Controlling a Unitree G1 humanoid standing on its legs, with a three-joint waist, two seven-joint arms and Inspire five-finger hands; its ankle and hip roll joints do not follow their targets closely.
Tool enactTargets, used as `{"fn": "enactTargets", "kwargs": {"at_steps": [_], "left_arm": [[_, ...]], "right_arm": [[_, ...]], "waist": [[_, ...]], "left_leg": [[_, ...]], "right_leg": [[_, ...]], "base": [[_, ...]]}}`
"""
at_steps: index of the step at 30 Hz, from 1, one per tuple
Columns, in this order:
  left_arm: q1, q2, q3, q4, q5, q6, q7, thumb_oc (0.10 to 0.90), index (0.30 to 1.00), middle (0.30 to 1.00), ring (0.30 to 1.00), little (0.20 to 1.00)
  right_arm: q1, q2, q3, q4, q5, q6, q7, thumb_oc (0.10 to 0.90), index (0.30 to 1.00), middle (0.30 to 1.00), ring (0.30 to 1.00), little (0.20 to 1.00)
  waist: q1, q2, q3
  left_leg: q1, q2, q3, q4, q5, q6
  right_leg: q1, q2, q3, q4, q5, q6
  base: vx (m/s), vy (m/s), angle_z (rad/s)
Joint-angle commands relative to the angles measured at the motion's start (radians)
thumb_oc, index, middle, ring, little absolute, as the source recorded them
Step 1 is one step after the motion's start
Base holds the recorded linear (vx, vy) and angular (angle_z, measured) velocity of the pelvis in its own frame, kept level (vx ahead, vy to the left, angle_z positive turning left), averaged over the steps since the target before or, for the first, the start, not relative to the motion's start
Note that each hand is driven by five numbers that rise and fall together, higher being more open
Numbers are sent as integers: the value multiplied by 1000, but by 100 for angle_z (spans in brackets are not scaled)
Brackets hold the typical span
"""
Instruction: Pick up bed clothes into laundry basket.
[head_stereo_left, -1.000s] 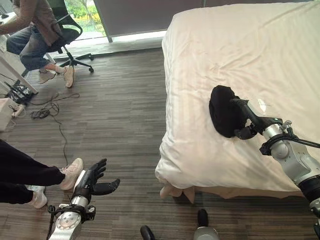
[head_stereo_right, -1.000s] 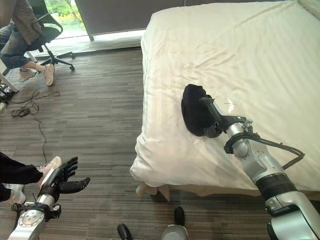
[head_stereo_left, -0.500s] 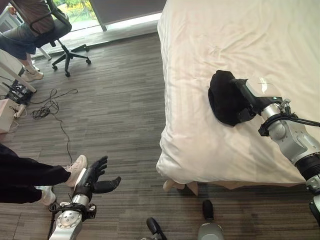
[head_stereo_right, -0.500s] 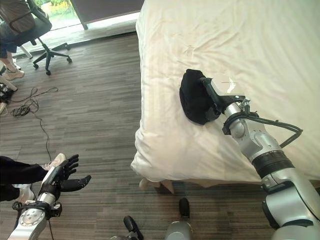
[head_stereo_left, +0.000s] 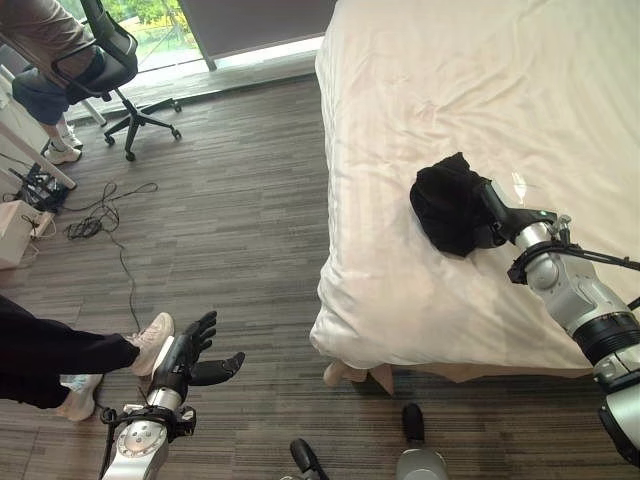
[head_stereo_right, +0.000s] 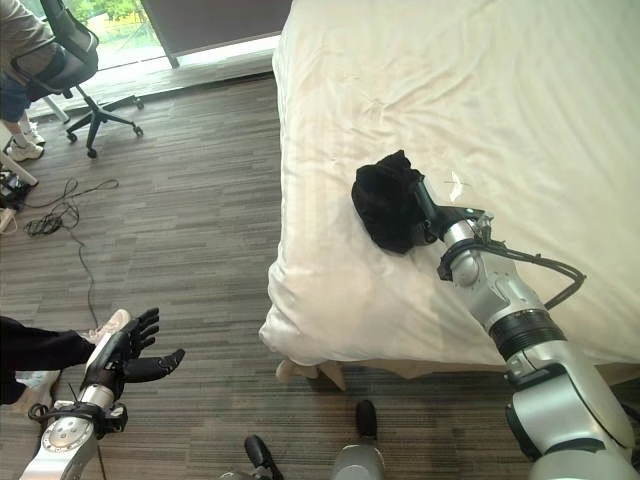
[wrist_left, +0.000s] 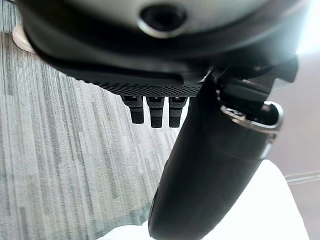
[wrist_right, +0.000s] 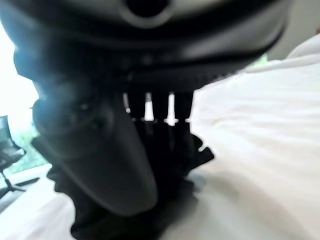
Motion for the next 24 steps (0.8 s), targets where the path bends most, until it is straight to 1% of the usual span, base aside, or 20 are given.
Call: {"fn": "enactTargets", "kwargs": {"at_steps": [1,2,3,4,5,8,10,11,12,13,14,15,16,17,18,19,20,22,23,24], "left_arm": [[-66,76,44,-77,-22,-75,30,800,900,900,900,900],[-70,74,46,-72,-28,-77,32,800,900,900,900,900],[-87,66,41,-52,-27,-74,34,800,900,900,900,900],[-89,67,38,-51,-27,-74,35,800,900,900,900,900],[-96,57,38,-30,-19,-68,36,800,900,900,900,900],[-106,51,59,-15,-7,-68,46,800,900,900,900,900],[-109,56,72,-7,2,-62,44,800,900,900,900,900],[-108,59,76,0,6,-58,43,800,900,900,900,900],[-107,62,78,3,12,-53,45,800,900,900,900,900],[-114,66,74,12,19,-50,50,800,900,900,900,900],[-118,67,74,17,31,-42,49,800,900,900,900,900],[-120,68,71,17,31,-42,49,800,900,900,900,900],[-114,66,72,17,28,-39,46,800,900,900,900,900],[-85,51,80,17,27,-26,39,800,900,900,900,900],[-72,47,82,13,25,-21,36,800,900,900,900,900],[-73,47,78,12,25,-21,36,800,900,900,900,900],[-49,27,82,2,24,-12,31,800,900,900,900,900],[-39,10,76,-8,12,-6,21,800,900,900,900,900],[-38,11,73,-9,12,-5,21,800,900,900,900,900],[-36,7,67,-14,9,-4,17,800,900,900,900,900]], "right_arm": [[-121,-91,-100,-74,52,-17,-64,400,300,300,300,300],[-133,-121,-110,-81,71,-22,-62,400,300,300,300,300],[-119,-179,-151,-95,89,-24,-64,400,300,300,300,300],[-111,-181,-158,-98,89,-23,-63,400,300,300,300,300],[-67,-245,-210,-167,91,-28,-55,400,300,300,300,300],[29,-322,-311,-249,74,-29,-53,400,300,300,300,300],[136,-373,-396,-282,62,-32,-42,400,300,300,300,300],[196,-395,-453,-289,60,-30,-43,400,300,300,300,300],[244,-415,-497,-297,55,-31,-43,400,300,300,300,300],[310,-428,-560,-308,58,-30,-44,400,300,300,300,300],[393,-447,-642,-317,61,-30,-54,400,300,300,300,300],[402,-446,-650,-320,61,-30,-54,400,300,300,300,300],[425,-460,-679,-312,64,-32,-59,400,300,300,300,300],[475,-464,-720,-307,70,-40,-68,400,300,300,300,300],[507,-471,-752,-310,67,-43,-67,400,300,300,300,300],[524,-471,-767,-314,67,-43,-66,400,300,300,300,300],[575,-467,-817,-310,62,-47,-67,400,300,300,300,300],[636,-455,-867,-304,54,-49,-64,400,300,300,300,300],[649,-454,-878,-307,54,-49,-64,400,300,300,300,300],[673,-445,-902,-309,50,-49,-62,400,300,300,300,300]], "waist": [[42,-79,2],[43,-100,-7],[25,-131,-27],[29,-132,-25],[6,-159,-39],[-23,-218,-56],[-40,-257,-66],[-50,-272,-67],[-56,-280,-61],[-58,-290,-57],[-61,-301,-47],[-59,-301,-47],[-58,-310,-49],[-74,-304,-47],[-74,-304,-48],[-68,-307,-50],[-89,-301,-56],[-114,-302,-74],[-111,-304,-74],[-110,-307,-80]], "left_leg": [[54,15,-132,152,-206,-56],[79,11,-148,129,-232,-51],[110,16,-123,103,-245,-44],[115,15,-121,100,-244,-44],[146,10,-88,83,-248,-33],[198,-25,-37,34,-246,-12],[212,-32,-10,5,-238,-11],[215,-27,8,3,-238,-16],[221,-18,29,3,-232,-20],[223,-13,48,3,-223,-18],[237,-11,83,3,-220,-5],[237,-11,83,3,-220,-5],[241,-13,104,3,-217,6],[261,-1,139,3,-226,33],[263,3,159,3,-225,47],[263,-2,162,3,-228,47],[270,1,188,3,-228,72],[267,-7,225,3,-217,97],[269,-9,225,3,-219,98],[269,-16,239,4,-221,106]], "right_leg": [[-88,3,168,10,-121,34],[-89,8,181,9,-113,42],[-88,-6,180,9,-102,58],[-86,-6,182,9,-103,59],[-70,-25,176,9,-81,86],[-68,-47,186,10,-34,135],[-75,-55,172,14,18,157],[-82,-56,156,17,49,157],[-89,-62,125,27,77,157],[-104,-74,81,59,80,157],[-111,-94,-9,153,49,157],[-111,-94,-9,153,48,157],[-110,-104,-44,215,32,157],[-136,-102,-81,432,10,157],[-159,-108,-90,553,-5,157],[-170,-112,-83,570,-14,157],[-192,-125,-104,759,-40,153],[-156,-126,-143,877,-68,146],[-157,-130,-141,883,-73,146],[-148,-131,-150,916,-85,144]], "base": [[-28,68,-49],[-67,171,-45],[-59,174,-23],[-91,338,9],[-68,333,2],[-128,343,-8],[-143,184,-16],[-176,173,-18],[-208,169,-34],[-242,285,-45],[-167,209,-44],[-160,241,-57],[-178,274,-46],[-264,362,-67],[-197,273,-95],[-182,240,-112],[-163,235,-86],[-170,246,-34],[-100,132,-39],[-120,99,-75]]}}
